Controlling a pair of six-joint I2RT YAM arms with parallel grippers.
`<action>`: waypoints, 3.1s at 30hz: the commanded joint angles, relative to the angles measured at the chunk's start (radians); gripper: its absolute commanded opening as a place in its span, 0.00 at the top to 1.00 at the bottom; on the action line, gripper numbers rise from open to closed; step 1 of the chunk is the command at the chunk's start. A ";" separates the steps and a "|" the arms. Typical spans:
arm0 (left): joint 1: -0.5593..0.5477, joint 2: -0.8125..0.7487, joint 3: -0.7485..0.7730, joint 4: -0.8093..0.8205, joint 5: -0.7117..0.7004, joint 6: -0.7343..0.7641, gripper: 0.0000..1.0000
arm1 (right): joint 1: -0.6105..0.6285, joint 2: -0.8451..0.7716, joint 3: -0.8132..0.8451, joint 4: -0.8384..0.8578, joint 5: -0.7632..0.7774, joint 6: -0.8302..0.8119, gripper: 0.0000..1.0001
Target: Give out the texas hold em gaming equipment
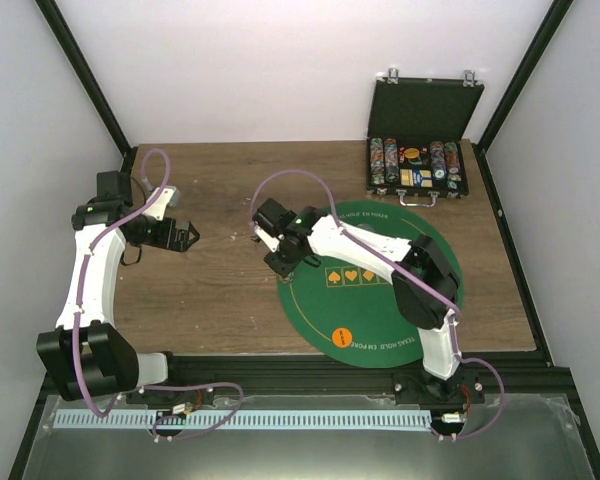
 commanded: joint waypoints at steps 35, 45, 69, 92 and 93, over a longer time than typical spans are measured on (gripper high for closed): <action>-0.211 0.048 0.045 -0.014 0.065 0.071 0.01 | -0.968 -0.189 -0.319 0.212 -0.026 0.001 0.99; -0.340 0.078 0.064 -0.017 0.021 0.053 0.01 | -0.987 -0.096 -0.301 0.222 -0.005 -0.002 0.99; -0.342 0.058 0.055 -0.017 -0.011 0.054 0.00 | -0.998 -0.036 -0.326 0.208 -0.010 -0.003 0.67; -0.663 0.168 0.063 0.051 -0.238 0.154 0.01 | -0.926 -0.237 -0.219 0.152 -0.077 0.015 0.00; -0.699 0.185 0.059 0.074 -0.265 0.166 0.00 | -0.913 -0.254 -0.219 0.147 -0.078 0.015 0.00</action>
